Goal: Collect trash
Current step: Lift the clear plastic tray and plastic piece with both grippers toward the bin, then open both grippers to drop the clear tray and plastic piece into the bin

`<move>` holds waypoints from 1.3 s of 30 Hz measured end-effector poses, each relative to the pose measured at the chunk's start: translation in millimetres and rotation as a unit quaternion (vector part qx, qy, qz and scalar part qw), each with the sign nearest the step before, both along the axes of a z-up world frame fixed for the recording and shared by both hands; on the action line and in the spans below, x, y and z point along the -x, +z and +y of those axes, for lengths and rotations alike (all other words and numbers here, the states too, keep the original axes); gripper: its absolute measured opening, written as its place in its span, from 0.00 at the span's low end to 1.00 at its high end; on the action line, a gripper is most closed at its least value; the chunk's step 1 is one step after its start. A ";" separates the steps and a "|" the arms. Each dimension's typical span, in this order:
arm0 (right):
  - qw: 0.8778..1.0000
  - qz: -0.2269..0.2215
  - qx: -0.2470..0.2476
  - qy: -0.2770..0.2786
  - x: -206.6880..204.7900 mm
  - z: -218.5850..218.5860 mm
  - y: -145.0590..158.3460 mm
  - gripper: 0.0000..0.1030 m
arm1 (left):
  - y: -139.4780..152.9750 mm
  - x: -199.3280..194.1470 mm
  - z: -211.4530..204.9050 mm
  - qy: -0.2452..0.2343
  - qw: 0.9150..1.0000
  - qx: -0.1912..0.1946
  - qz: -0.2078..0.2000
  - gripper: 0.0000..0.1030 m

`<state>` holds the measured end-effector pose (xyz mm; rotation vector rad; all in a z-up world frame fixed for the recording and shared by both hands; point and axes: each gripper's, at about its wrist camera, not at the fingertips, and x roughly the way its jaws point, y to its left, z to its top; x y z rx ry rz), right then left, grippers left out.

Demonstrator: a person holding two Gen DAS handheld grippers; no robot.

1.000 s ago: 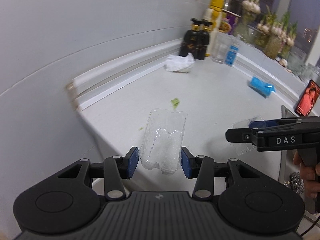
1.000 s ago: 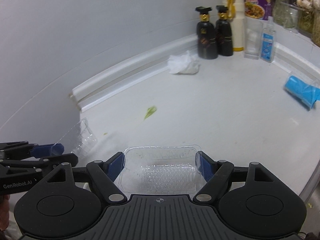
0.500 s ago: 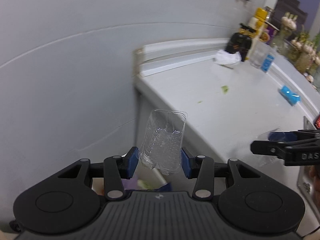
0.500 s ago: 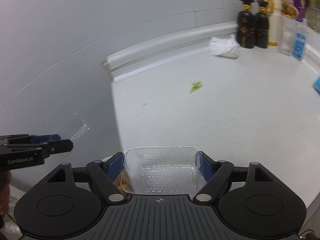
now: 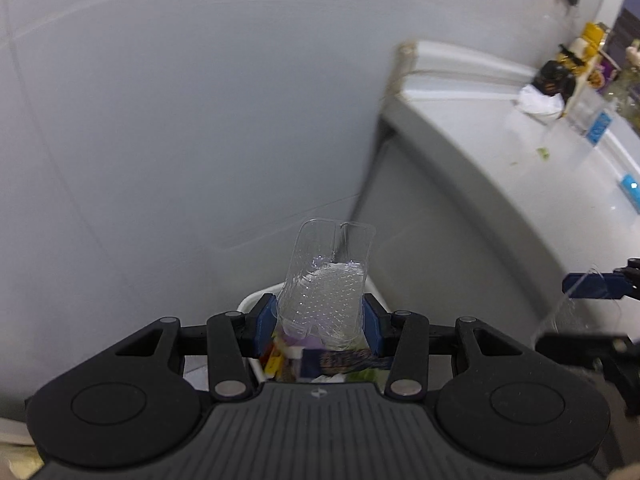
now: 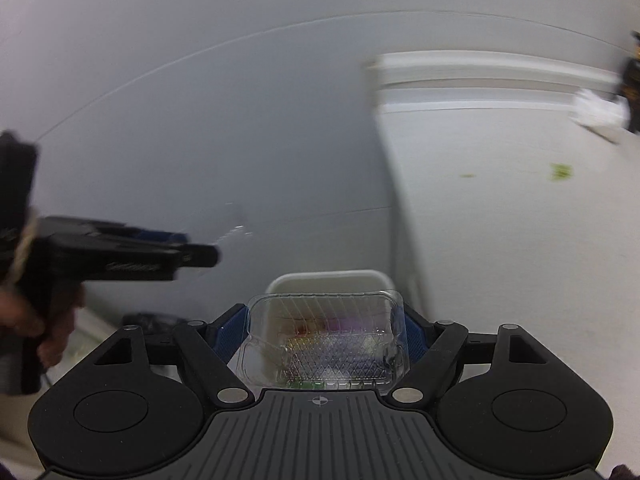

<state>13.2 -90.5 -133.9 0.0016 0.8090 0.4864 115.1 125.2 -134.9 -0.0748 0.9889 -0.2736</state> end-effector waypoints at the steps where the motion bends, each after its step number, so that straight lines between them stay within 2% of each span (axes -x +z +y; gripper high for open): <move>1: 1.000 0.001 0.001 0.011 -0.4 7.2 -3.6 0.77 | -5.5 0.0 3.3 0.003 1.000 -0.001 0.004 0.41; 5: 0.999 0.023 0.003 0.043 -8.6 33.5 -26.7 0.77 | -30.3 -4.5 12.3 0.005 1.000 -0.005 0.022 0.41; 9: 0.997 0.042 0.008 0.070 -27.7 53.7 -62.5 0.77 | -63.3 -19.6 10.8 -0.017 0.999 -0.003 0.050 0.41; 11: 0.996 0.039 0.023 0.073 -36.1 61.7 -84.4 0.77 | -83.9 -30.7 6.5 -0.032 0.997 -0.001 0.067 0.41; 17: 0.996 0.046 0.063 0.040 -72.0 69.2 -149.5 0.77 | -144.0 -61.5 -14.5 -0.078 0.991 -0.008 0.105 0.42; 22: 0.995 0.048 0.085 0.025 -91.4 67.7 -191.2 0.78 | -180.5 -79.4 -29.1 -0.104 0.986 -0.017 0.129 0.42; 26: 0.991 0.032 0.126 0.007 -96.3 71.5 -211.3 0.78 | -196.0 -83.8 -33.6 -0.109 0.984 -0.021 0.139 0.43; 30: 0.992 0.041 0.120 -0.013 -93.1 61.9 -224.0 0.78 | -200.8 -88.4 -36.7 -0.115 0.983 -0.021 0.142 0.43; 36: 0.990 0.032 0.137 0.001 -92.5 68.0 -231.3 0.79 | -200.3 -94.1 -43.2 -0.127 0.981 -0.024 0.145 0.46; 37: 0.990 0.032 0.139 0.002 -92.1 68.7 -231.5 0.82 | -200.5 -94.9 -43.2 -0.129 0.981 -0.023 0.145 0.47; 39: 0.990 0.033 0.139 0.004 -94.6 71.7 -230.6 0.89 | -199.9 -94.4 -43.4 -0.130 0.981 -0.020 0.145 0.66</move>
